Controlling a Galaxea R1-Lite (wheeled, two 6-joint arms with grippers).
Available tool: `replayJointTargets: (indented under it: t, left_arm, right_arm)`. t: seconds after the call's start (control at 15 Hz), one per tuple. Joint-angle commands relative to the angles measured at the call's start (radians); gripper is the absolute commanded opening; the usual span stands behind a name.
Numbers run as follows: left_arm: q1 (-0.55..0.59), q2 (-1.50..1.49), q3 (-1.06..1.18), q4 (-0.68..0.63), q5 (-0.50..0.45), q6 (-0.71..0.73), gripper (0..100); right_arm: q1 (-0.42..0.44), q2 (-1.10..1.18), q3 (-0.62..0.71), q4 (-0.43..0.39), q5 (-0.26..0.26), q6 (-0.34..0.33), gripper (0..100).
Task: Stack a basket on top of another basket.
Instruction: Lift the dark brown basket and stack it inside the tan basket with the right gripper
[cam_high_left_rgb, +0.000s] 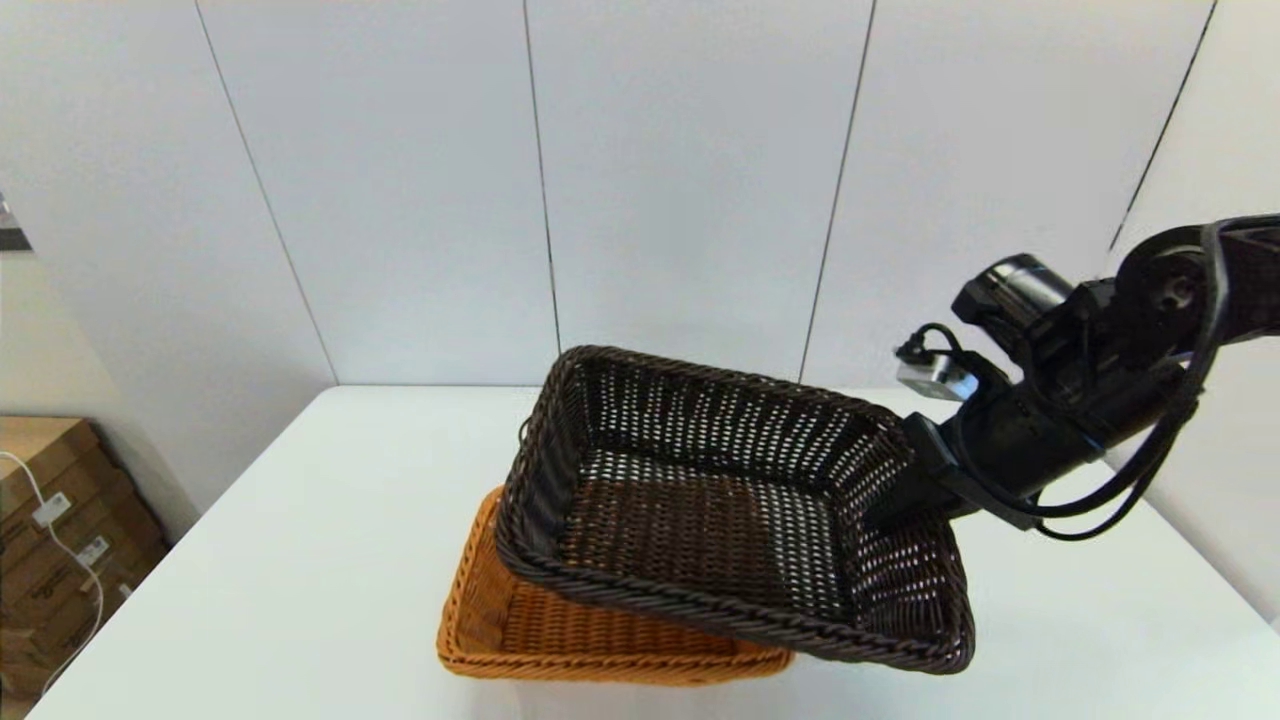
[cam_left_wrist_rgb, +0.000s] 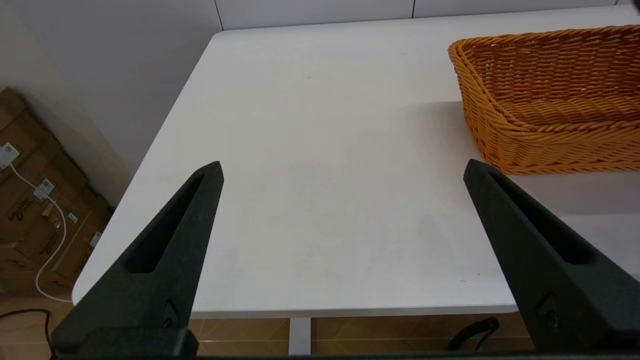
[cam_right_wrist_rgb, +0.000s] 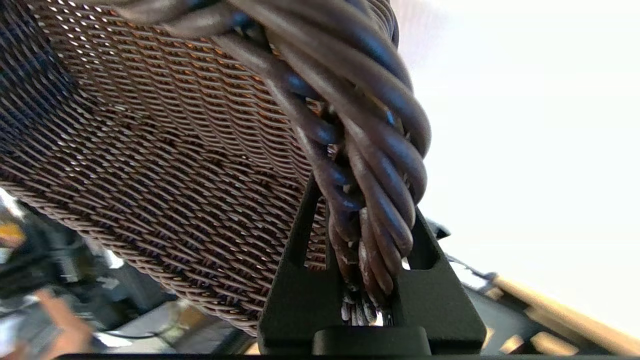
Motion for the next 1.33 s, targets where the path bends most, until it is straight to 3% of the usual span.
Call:
replayJointTargets:
  t: [0.07, 0.47, 0.73, 1.0, 1.33]
  left_arm:
    - [0.0, 0.0, 0.0, 0.001, 0.001, 0.0, 100]
    - [0.0, 0.0, 0.0, 0.001, -0.001, 0.002, 100]
    - [0.0, 0.0, 0.0, 0.001, -0.001, 0.003, 100]
    - [0.0, 0.0, 0.0, 0.001, -0.001, 0.003, 100]
    - [0.0, 0.0, 0.0, 0.001, -0.001, 0.005, 100]
  right_arm:
    - [0.056, 0.144, -0.122, 0.013, -0.009, -0.013, 0]
    - [0.13, 0.322, -0.368, 0.122, -0.032, -0.014, 0]
    - [0.159, 0.348, -0.424, 0.174, -0.058, -0.027, 0]
    - [0.151, 0.319, -0.467, 0.185, -0.055, -0.014, 0]
    - [0.147, 0.306, -0.538, 0.271, -0.055, -0.011, 0]
